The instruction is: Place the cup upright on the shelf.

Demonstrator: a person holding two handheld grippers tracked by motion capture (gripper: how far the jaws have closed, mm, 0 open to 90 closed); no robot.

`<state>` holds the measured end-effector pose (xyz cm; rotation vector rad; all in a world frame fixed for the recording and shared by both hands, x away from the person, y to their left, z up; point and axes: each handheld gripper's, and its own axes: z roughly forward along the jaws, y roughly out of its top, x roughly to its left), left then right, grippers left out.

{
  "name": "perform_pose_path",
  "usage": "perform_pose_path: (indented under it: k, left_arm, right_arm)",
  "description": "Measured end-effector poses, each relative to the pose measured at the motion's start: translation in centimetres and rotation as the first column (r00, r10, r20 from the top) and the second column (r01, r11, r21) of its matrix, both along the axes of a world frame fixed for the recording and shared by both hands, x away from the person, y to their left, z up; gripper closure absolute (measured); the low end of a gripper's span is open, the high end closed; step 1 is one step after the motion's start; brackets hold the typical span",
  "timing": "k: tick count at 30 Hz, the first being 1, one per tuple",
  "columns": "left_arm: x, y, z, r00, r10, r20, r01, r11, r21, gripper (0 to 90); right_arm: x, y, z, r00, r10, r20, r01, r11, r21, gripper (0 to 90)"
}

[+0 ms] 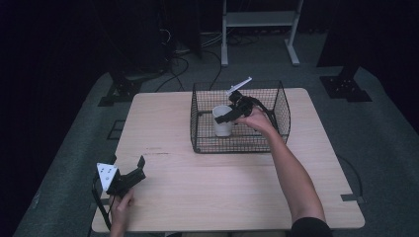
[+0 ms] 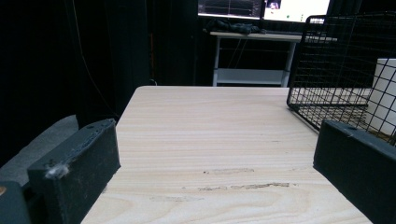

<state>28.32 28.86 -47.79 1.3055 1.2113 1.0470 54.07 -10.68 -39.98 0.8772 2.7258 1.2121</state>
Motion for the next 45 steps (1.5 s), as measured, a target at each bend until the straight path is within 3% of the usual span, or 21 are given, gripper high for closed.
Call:
perform_pose_path:
  k: [27, 45]
  left_arm:
    - [0.0, -0.1, 0.0, 1.0, 0.001, 0.0, -0.001, 1.0, 0.003, 0.0]
    - [0.0, -0.2, 0.0, 1.0, -0.001, 0.001, 0.001, 1.0, 0.008, 0.0]
  right_arm:
    - [-1.5, -1.1, 1.5, 0.9993, 0.002, 0.038, -0.004, 0.9993, 0.036, 14.8]
    - [-3.9, -3.2, 4.6, 0.9964, -0.025, 0.081, 0.013, 0.9896, 0.144, 13.3]
